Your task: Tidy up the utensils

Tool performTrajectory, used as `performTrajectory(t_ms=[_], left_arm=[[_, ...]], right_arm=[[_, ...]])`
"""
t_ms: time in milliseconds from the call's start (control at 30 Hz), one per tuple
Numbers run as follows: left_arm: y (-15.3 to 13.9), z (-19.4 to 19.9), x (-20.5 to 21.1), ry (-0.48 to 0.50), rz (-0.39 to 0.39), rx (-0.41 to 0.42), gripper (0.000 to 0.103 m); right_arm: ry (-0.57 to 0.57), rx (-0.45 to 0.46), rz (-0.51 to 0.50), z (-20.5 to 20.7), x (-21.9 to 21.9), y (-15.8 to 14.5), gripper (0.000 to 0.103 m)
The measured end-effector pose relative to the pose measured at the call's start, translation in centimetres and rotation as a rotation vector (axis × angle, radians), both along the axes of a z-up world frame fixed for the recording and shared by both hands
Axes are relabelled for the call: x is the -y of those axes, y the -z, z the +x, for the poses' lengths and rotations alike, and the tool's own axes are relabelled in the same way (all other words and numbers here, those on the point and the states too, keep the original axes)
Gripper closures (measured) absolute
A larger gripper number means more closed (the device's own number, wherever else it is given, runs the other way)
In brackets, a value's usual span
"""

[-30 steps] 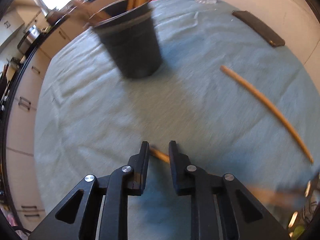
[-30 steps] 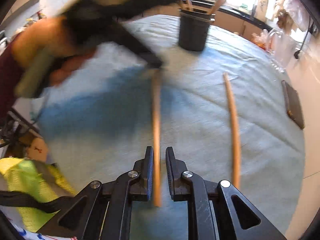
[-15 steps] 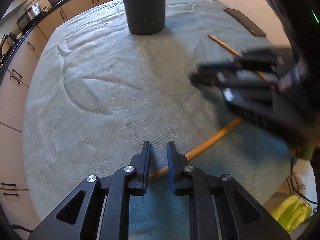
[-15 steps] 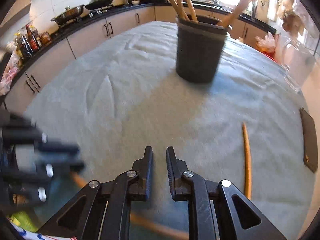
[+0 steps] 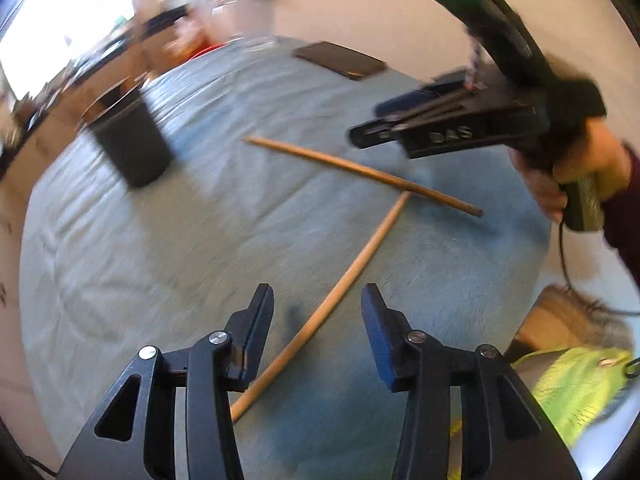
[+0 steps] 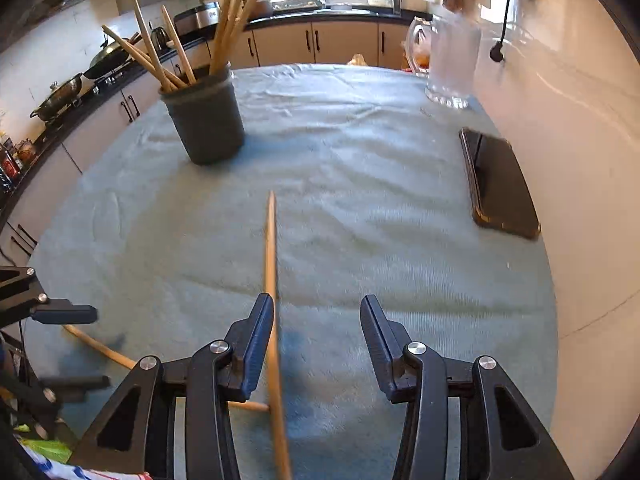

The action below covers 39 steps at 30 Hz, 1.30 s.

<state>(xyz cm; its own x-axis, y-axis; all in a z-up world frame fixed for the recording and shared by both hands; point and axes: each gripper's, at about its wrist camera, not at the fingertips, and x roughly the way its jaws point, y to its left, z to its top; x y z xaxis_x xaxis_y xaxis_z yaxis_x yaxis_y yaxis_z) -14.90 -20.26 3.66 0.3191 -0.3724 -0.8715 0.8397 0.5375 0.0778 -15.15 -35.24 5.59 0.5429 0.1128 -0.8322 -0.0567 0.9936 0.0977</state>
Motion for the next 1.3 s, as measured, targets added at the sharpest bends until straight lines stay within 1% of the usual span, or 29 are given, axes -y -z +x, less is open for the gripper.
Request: performTrajectory(t_ms=[67,100,133,167,200,267,300,367,400,433,500,533,600,667,700,733,767,800,833,867,900,967,1067,1100,1133,1167,1200,1233,1300], left_arm=[[0.5,0.0,1.3,0.028,0.025,-0.004,0.059],[0.9,0.2,1.7,0.031,0.037,-0.011,0.064],[1.2,0.4,2.1,0.022,0.051,-0.015,0.081],[1.4,0.7,2.3,0.008,0.065,-0.022,0.090],[1.6,1.3,2.3,-0.013,0.075,-0.042,0.092],[1.4,2.6,1.6,-0.059,0.033,-0.097,0.092],[1.2,3.5,1.0,-0.112,0.026,-0.092,0.092],[1.2,5.3,-0.1,-0.228,0.051,-0.055,0.093],[1.4,6.0,-0.7,-0.273,0.055,-0.054,0.093],[1.6,7.6,-2.1,-0.349,0.032,-0.087,0.093],[2.1,9.4,-4.1,-0.435,0.009,-0.146,0.093],[1.9,9.6,-4.7,-0.442,-0.012,-0.150,0.093],[1.6,9.5,-5.5,-0.430,-0.032,-0.152,0.093],[0.8,9.0,-5.9,-0.389,-0.087,-0.145,0.093],[0.4,8.8,-5.7,-0.362,-0.103,-0.138,0.090],[-0.1,8.4,-5.2,-0.326,-0.111,-0.129,0.081],[-0.3,8.2,-4.9,-0.307,-0.115,-0.125,0.074],[-0.6,7.7,-4.2,-0.267,-0.127,-0.114,0.063],[-0.8,7.4,-3.2,-0.233,-0.132,-0.104,0.061],[-0.9,7.0,-2.3,-0.197,-0.127,-0.100,0.061],[-0.9,6.7,-1.5,-0.161,-0.115,-0.096,0.061],[-0.7,6.2,0.6,-0.100,-0.085,-0.079,0.061],[-0.2,5.3,3.1,-0.041,-0.037,-0.058,0.061],[0.2,5.1,4.2,-0.019,-0.008,-0.050,0.061],[0.4,4.9,4.7,-0.012,0.013,-0.038,0.069],[0.8,4.9,5.3,-0.011,0.042,-0.025,0.080],[1.3,5.0,5.8,-0.025,0.076,-0.022,0.103],[1.3,5.2,5.8,-0.054,0.074,-0.017,0.102],[1.2,7.2,5.2,-0.168,0.056,-0.067,0.103]], right_arm=[[-0.009,0.001,-0.001,0.2,-0.4,0.1,0.054],[-0.018,0.004,0.002,0.5,-0.7,0.0,0.054],[-0.024,0.007,0.003,0.6,-0.9,-0.1,0.054],[-0.031,0.011,0.001,0.9,-1.3,-0.2,0.054],[-0.039,0.012,-0.002,1.3,-1.6,-0.2,0.054],[-0.056,0.009,-0.005,2.1,-2.1,0.1,0.054],[-0.063,0.006,-0.010,2.5,-2.4,0.2,0.054],[-0.071,-0.001,-0.022,2.6,-3.2,0.4,0.054],[-0.075,-0.005,-0.026,3.0,-3.4,0.5,0.054],[-0.077,-0.008,-0.030,3.2,-3.6,0.5,0.054],[-0.075,-0.020,-0.047,3.8,-3.9,0.7,0.054],[-0.074,-0.028,-0.054,4.1,-3.9,0.9,0.054],[-0.071,-0.045,-0.064,4.5,-4.0,1.2,0.054],[-0.068,-0.065,-0.082,5.0,-4.0,1.7,0.054],[-0.068,-0.076,-0.093,5.4,-4.1,2.0,0.054],[-0.067,-0.083,-0.101,5.7,-4.1,2.2,0.054],[-0.066,-0.092,-0.107,6.2,-4.2,2.4,0.054],[-0.064,-0.088,-0.099,6.7,-4.2,2.5,0.056],[-0.064,-0.093,-0.089,7.2,-4.2,2.5,0.069],[-0.060,-0.096,-0.079,7.5,-4.0,2.4,0.089],[-0.044,-0.105,-0.085,7.9,-3.8,2.4,0.095],[-0.020,-0.125,-0.093,8.3,-3.0,2.3,0.096],[0.027,-0.137,-0.115,7.7,-0.7,2.4,0.096],[0.046,-0.141,-0.110,7.3,0.2,2.4,0.096],[0.065,-0.145,-0.100,6.8,1.3,2.5,0.096],[0.083,-0.148,-0.092,6.1,2.3,2.5,0.096],[0.096,-0.150,-0.087,5.3,3.1,2.5,0.096],[0.103,-0.152,-0.082,4.8,3.7,2.5,0.096],[0.116,-0.163,-0.033,3.4,4.8,2.5,0.096]])
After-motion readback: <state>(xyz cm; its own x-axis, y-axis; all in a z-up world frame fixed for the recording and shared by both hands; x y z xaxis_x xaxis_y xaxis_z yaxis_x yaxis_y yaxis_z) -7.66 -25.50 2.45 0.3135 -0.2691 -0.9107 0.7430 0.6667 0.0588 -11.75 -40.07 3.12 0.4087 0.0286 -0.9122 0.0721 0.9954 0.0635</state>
